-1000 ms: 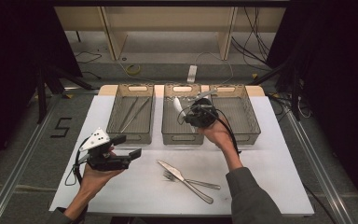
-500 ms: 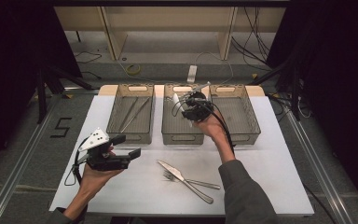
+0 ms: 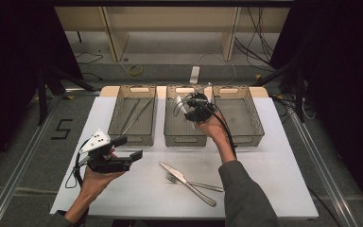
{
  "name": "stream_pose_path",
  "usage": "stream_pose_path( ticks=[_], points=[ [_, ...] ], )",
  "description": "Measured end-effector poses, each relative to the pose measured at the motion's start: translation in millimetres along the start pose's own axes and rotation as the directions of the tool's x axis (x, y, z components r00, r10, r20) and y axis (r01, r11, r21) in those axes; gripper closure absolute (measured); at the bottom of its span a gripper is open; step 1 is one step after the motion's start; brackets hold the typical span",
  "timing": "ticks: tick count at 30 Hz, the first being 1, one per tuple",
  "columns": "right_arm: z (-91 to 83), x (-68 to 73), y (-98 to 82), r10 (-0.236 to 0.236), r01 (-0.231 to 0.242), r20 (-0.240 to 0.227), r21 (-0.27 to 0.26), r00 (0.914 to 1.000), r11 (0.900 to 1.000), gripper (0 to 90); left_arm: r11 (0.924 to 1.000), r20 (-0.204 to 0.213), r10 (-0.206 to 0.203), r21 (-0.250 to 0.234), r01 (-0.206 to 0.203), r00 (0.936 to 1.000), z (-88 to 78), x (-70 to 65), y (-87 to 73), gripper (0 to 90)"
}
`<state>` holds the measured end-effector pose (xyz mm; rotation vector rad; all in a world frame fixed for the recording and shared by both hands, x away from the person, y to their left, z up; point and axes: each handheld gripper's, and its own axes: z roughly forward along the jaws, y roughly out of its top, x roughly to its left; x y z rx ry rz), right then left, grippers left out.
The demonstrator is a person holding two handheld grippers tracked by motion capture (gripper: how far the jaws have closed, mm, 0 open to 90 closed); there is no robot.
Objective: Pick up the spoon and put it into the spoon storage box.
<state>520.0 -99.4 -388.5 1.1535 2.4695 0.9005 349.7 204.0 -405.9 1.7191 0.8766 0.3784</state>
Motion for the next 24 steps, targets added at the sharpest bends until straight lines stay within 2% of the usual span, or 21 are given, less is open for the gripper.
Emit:
stream_pose_path(
  ticks=[12,18,22,24],
  points=[
    [8.9,3.5,-0.2,0.001,-0.001,-0.013,0.028,0.9999,1.000,86.3,1.0000,0.000,0.004,0.002,-0.004,1.0000,-0.2,0.1,0.0,15.8],
    [13.4,4.2,-0.2,0.018,-0.017,-0.021,0.033,0.9996,0.999,85.0,1.0000,-0.001,0.004,0.003,-0.004,1.0000,-0.2,-0.1,0.0,15.8],
    [11.5,3.5,1.2,0.058,-0.057,-0.050,0.019,0.9971,0.998,68.5,1.0000,-0.001,0.003,0.003,-0.003,1.0000,-0.5,0.3,-0.2,15.8],
    [8.1,5.4,3.3,0.055,-0.055,-0.044,0.021,0.9975,0.998,62.9,1.0000,-0.002,0.001,0.003,-0.001,1.0000,-0.4,0.3,-0.4,15.8]
  ],
)
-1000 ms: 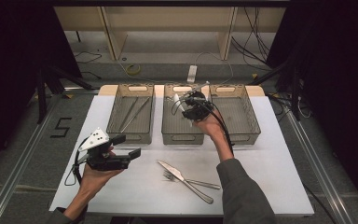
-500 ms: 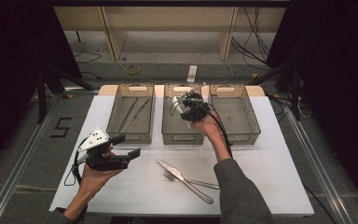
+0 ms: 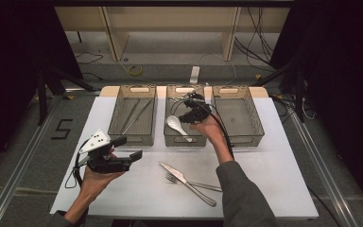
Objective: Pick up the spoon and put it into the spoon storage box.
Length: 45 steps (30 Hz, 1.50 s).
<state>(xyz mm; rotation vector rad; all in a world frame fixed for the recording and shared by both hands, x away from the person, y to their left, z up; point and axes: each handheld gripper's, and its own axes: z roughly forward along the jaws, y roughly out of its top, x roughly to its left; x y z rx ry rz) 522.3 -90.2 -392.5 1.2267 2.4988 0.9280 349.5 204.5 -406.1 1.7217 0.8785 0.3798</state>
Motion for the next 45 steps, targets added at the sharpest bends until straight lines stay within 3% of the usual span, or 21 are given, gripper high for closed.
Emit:
stream_pose_path(
  ticks=[7,11,15,20,26,34,36,45],
  points=[
    [-20.0,6.1,-2.9,-0.011,0.011,-0.043,-0.015,0.9990,1.000,49.4,1.0000,-0.002,-0.001,-0.001,0.001,1.0000,-0.7,0.5,-0.4,15.8],
    [-35.2,18.1,-10.7,-0.052,0.050,-0.064,-0.038,0.9966,0.998,44.4,1.0000,-0.006,-0.003,0.000,0.003,1.0000,-1.1,0.7,-0.5,15.8],
    [-47.7,28.5,-23.1,-0.087,0.082,-0.121,-0.046,0.9888,0.996,42.0,1.0000,-0.007,-0.003,0.000,0.003,1.0000,-1.9,1.2,-0.8,15.8],
    [-56.9,39.6,-48.0,-0.143,0.139,-0.150,-0.037,0.9782,0.990,39.3,1.0000,-0.009,-0.006,0.002,0.006,0.9999,-1.2,1.3,-1.1,15.8],
    [-59.3,52.9,-68.9,-0.185,0.186,-0.164,-0.006,0.9690,0.982,35.3,1.0000,-0.008,-0.006,0.000,0.006,0.9999,-1.4,1.5,-0.8,15.7],
    [-67.6,57.9,-87.9,-0.177,0.179,-0.166,-0.004,0.9701,0.984,31.5,1.0000,-0.008,-0.008,-0.002,0.008,0.9999,-1.2,1.5,-0.8,15.6],
    [-70.9,60.6,-95.2,-0.200,0.201,-0.166,-0.015,0.9655,0.980,33.2,1.0000,-0.008,-0.007,0.001,0.007,1.0000,-1.1,1.4,-0.7,15.6],
    [-72.4,76.2,-115.1,-0.244,0.256,-0.181,0.049,0.9528,0.965,33.9,1.0000,-0.004,-0.005,0.001,0.005,1.0000,-1.0,1.1,-0.2,15.5]
  ],
)
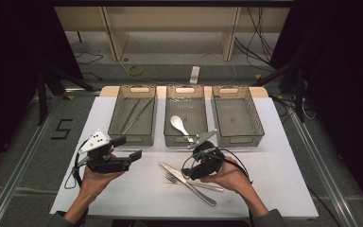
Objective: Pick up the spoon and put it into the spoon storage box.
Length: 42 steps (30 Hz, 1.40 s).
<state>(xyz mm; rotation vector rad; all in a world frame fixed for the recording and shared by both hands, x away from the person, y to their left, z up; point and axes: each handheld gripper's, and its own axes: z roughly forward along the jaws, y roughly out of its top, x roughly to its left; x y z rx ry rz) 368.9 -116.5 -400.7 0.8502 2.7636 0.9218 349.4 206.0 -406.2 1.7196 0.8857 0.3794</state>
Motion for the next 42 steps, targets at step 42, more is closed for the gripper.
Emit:
stream_pose_path(
  ticks=[42],
  points=[
    [37.2,22.2,-33.2,-0.026,0.036,-0.047,0.213,0.9985,0.976,50.6,1.0000,0.003,-0.002,-0.002,0.002,1.0000,0.0,0.5,0.5,15.6]
  ],
)
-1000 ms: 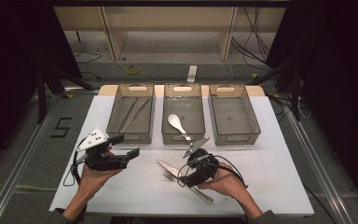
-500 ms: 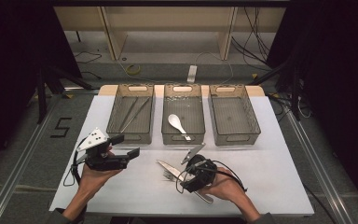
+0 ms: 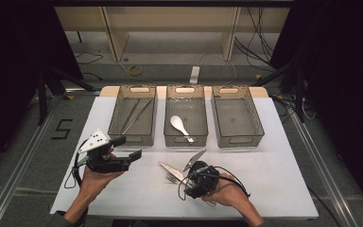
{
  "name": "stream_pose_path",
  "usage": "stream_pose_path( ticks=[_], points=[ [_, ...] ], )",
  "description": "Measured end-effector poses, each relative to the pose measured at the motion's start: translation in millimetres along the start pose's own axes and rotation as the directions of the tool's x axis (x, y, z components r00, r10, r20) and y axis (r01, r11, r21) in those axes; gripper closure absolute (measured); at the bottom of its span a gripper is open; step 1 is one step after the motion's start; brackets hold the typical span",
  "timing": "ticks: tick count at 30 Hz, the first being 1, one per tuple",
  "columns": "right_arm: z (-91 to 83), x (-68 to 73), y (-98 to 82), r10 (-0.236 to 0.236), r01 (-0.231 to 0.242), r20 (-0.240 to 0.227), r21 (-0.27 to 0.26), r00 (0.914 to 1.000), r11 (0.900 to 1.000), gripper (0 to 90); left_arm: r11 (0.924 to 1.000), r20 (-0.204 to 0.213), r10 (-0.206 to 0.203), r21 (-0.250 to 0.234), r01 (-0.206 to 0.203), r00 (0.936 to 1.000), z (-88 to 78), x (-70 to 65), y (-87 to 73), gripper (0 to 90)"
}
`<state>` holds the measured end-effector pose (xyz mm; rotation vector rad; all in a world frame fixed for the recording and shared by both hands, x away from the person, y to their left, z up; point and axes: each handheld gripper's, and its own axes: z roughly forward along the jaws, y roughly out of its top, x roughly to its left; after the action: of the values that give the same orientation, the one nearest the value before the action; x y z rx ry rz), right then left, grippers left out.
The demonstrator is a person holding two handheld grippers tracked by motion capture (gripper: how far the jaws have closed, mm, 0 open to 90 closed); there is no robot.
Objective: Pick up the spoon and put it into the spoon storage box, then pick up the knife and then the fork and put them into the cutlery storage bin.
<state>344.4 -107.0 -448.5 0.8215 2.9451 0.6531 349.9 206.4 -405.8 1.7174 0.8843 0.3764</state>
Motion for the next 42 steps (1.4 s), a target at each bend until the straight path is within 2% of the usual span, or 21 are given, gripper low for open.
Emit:
stream_pose_path(
  ticks=[9,28,31,35,42],
  points=[
    [1.9,0.7,-3.1,0.012,-0.012,-0.003,0.025,0.9999,1.000,53.6,1.0000,0.003,-0.003,-0.001,0.003,1.0000,1.2,0.6,-0.4,15.5],
    [12.5,1.4,-1.0,-0.021,0.018,0.029,0.105,0.9994,0.994,63.3,1.0000,0.005,0.003,0.003,-0.003,1.0000,1.1,0.2,-0.3,15.5],
    [12.1,2.0,0.0,0.003,-0.006,0.026,0.110,0.9997,0.994,64.6,1.0000,0.007,0.004,0.005,-0.004,1.0000,2.9,-0.7,-0.4,15.6],
    [13.2,0.8,1.0,-0.025,0.021,0.038,0.113,0.9990,0.993,66.5,1.0000,0.009,0.003,0.004,-0.003,1.0000,2.7,-0.8,-0.3,15.6],
    [14.5,1.3,3.9,-0.035,0.028,0.052,0.124,0.9980,0.992,68.7,0.9999,0.010,0.010,0.004,-0.010,0.9999,2.0,-2.2,0.0,15.5]
  ],
)
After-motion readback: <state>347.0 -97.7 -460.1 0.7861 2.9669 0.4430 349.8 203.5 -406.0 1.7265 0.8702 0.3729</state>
